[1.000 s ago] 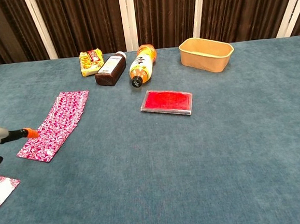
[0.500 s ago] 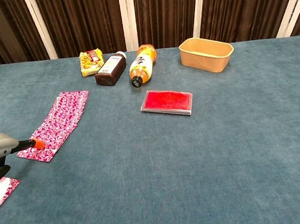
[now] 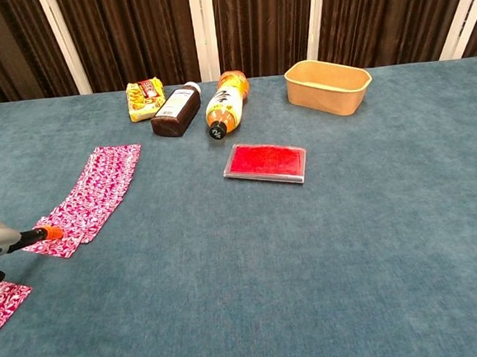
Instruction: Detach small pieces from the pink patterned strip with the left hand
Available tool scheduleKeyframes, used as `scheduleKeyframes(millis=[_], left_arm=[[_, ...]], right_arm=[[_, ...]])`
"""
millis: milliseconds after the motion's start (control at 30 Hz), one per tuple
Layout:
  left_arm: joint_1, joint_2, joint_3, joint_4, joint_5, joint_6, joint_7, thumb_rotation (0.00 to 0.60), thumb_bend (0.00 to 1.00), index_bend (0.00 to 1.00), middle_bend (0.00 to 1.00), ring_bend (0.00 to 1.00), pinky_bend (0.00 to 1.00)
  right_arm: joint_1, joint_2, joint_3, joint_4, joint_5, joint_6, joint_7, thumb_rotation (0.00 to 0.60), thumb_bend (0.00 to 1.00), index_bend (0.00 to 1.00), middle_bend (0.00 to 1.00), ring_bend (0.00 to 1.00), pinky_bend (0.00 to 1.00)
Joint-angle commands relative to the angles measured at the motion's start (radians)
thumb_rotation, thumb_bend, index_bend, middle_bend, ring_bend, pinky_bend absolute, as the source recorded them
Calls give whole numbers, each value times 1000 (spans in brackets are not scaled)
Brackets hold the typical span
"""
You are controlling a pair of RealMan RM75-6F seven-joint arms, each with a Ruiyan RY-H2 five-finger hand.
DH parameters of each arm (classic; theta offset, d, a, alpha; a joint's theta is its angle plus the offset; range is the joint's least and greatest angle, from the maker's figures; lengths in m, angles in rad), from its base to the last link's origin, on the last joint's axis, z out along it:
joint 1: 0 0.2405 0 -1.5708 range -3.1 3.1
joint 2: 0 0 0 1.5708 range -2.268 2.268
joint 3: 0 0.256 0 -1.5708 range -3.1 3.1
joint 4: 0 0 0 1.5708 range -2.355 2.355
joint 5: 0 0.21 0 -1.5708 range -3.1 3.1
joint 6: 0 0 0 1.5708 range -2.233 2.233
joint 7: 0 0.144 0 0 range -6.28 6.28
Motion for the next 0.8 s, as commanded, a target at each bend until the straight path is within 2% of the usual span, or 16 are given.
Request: scheduleKeyframes(millis=[33,333,800], left_arm=[[8,9,12,-2,9,11,-7,600,884,31,892,748,694],[48,52,53,35,40,26,-63,600,884,32,892,748,694],[73,83,75,108,26,-2,-97,600,883,35,893,748,694]], right_arm=[[0,0,0,0,0,-1,0,600,313,0,107,183,137],[2,1,-2,-4,-2,-6,1,600,313,0,107,183,137],[3,-1,-5,-7,-6,-8,-9,600,313,0,107,183,137]])
